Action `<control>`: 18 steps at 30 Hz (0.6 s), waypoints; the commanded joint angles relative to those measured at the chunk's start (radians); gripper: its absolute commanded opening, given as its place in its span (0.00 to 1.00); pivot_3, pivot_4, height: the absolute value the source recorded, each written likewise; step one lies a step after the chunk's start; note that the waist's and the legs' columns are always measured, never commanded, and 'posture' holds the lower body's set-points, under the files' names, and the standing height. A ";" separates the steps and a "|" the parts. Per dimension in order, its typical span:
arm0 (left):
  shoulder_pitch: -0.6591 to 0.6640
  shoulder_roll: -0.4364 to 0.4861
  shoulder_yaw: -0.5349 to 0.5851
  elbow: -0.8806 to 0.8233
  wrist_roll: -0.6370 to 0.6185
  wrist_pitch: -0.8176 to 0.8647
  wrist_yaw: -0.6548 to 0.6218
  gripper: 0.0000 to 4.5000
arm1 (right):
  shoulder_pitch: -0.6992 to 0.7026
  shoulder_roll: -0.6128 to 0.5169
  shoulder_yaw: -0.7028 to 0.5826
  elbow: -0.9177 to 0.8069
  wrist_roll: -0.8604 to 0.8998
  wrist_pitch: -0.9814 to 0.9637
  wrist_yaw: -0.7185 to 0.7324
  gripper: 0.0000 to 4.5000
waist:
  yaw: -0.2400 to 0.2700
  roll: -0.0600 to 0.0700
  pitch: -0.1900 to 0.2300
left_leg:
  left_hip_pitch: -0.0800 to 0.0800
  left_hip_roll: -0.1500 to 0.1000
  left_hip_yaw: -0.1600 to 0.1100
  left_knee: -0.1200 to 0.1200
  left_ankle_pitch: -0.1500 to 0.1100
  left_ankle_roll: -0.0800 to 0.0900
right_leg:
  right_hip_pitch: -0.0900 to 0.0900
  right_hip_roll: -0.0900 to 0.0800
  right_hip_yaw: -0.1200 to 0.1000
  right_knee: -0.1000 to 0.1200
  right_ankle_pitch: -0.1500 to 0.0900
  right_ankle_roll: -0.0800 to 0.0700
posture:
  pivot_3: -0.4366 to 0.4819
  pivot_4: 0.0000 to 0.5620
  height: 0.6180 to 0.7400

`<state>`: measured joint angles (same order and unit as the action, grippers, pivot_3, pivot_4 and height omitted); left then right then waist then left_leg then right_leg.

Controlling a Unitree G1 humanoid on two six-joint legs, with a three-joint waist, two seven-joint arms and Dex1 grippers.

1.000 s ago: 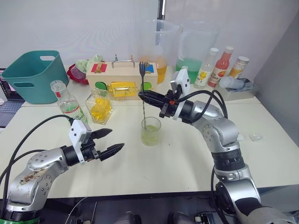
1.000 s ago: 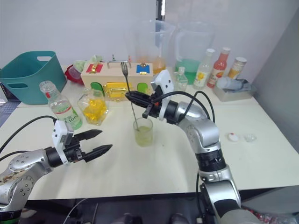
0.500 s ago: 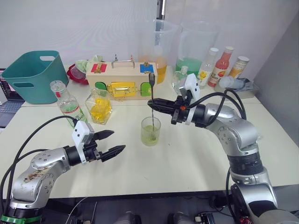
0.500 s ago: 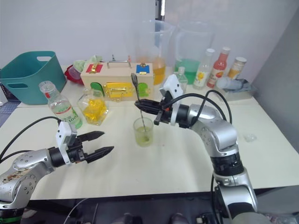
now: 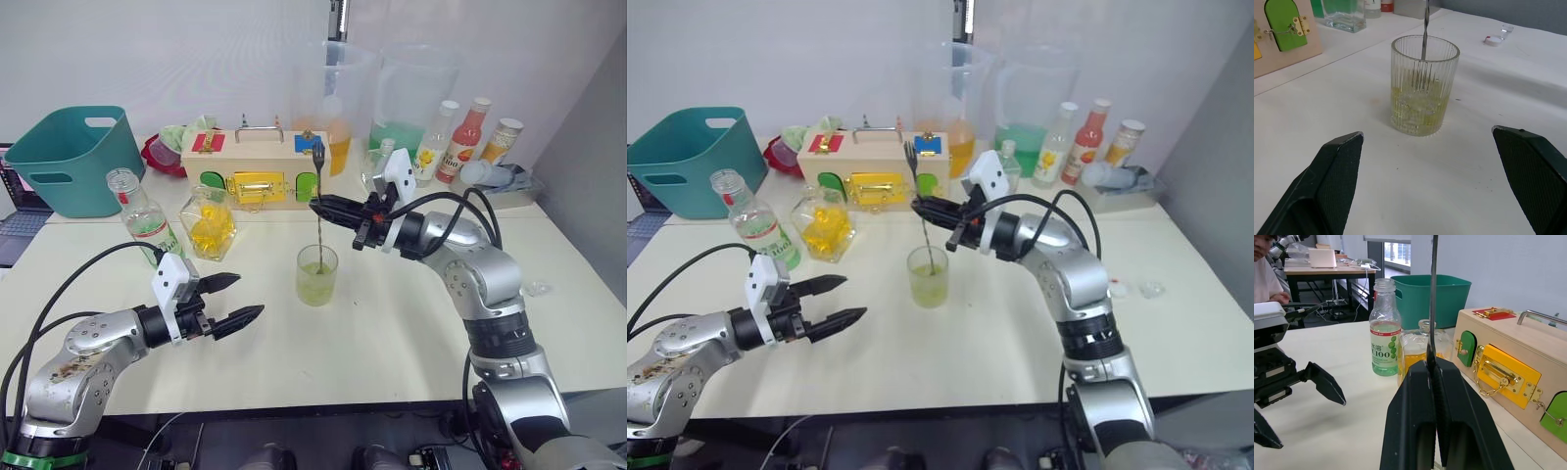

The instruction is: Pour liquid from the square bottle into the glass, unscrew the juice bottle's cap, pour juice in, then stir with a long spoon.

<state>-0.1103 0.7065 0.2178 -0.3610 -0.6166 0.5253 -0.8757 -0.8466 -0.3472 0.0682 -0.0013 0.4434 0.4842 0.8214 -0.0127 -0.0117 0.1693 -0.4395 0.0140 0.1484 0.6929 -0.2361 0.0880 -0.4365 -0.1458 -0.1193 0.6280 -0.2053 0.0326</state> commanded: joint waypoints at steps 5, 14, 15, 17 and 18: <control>0.008 0.006 0.020 -0.036 -0.008 -0.011 0.010 0.99 | -0.052 0.065 -0.034 0.017 0.021 -0.039 -0.036 0.00 | -0.002 0.000 0.000 | 0.000 0.000 0.000 0.000 0.000 -0.001 | 0.000 0.000 0.000 0.000 0.000 0.000 | 0.48 0.27 0.94; 0.013 0.007 0.015 -0.027 0.000 -0.022 0.005 0.99 | -0.036 0.095 -0.046 -0.035 0.080 0.038 -0.031 0.00 | -0.002 0.000 0.000 | 0.000 0.000 0.000 0.000 0.000 -0.001 | 0.000 0.000 0.000 0.001 0.000 0.000 | 0.48 0.27 0.94; 0.011 0.008 0.012 -0.024 0.001 -0.023 0.003 0.99 | -0.032 0.090 -0.046 -0.046 0.093 0.058 -0.026 0.00 | -0.003 0.000 0.000 | 0.000 0.000 0.000 0.000 0.000 -0.001 | -0.001 0.000 0.000 0.001 0.000 0.000 | 0.48 0.27 0.94; 0.006 0.008 0.008 -0.018 0.004 -0.025 0.000 0.99 | -0.029 0.070 -0.036 -0.062 0.095 0.085 -0.016 0.00 | -0.002 0.000 0.000 | 0.000 0.000 0.000 0.000 0.000 -0.001 | -0.001 0.000 0.000 0.001 0.000 0.000 | 0.48 0.27 0.94; 0.003 0.008 0.007 -0.016 0.005 -0.025 -0.001 0.99 | -0.028 0.054 -0.026 -0.068 0.083 0.091 -0.010 0.00 | -0.001 0.000 0.000 | 0.000 0.000 0.000 0.000 0.000 -0.001 | -0.001 0.000 0.000 0.001 0.000 0.000 | 0.48 0.27 0.94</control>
<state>-0.0985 0.7065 0.2176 -0.3635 -0.6134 0.5226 -0.8710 -0.8713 -0.2738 0.0395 -0.0201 0.5157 0.5647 0.7995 -0.0140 -0.0116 0.1693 -0.4395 0.0143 0.1483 0.6927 -0.2361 0.0871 -0.4370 -0.1455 -0.1194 0.6291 -0.2054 0.0323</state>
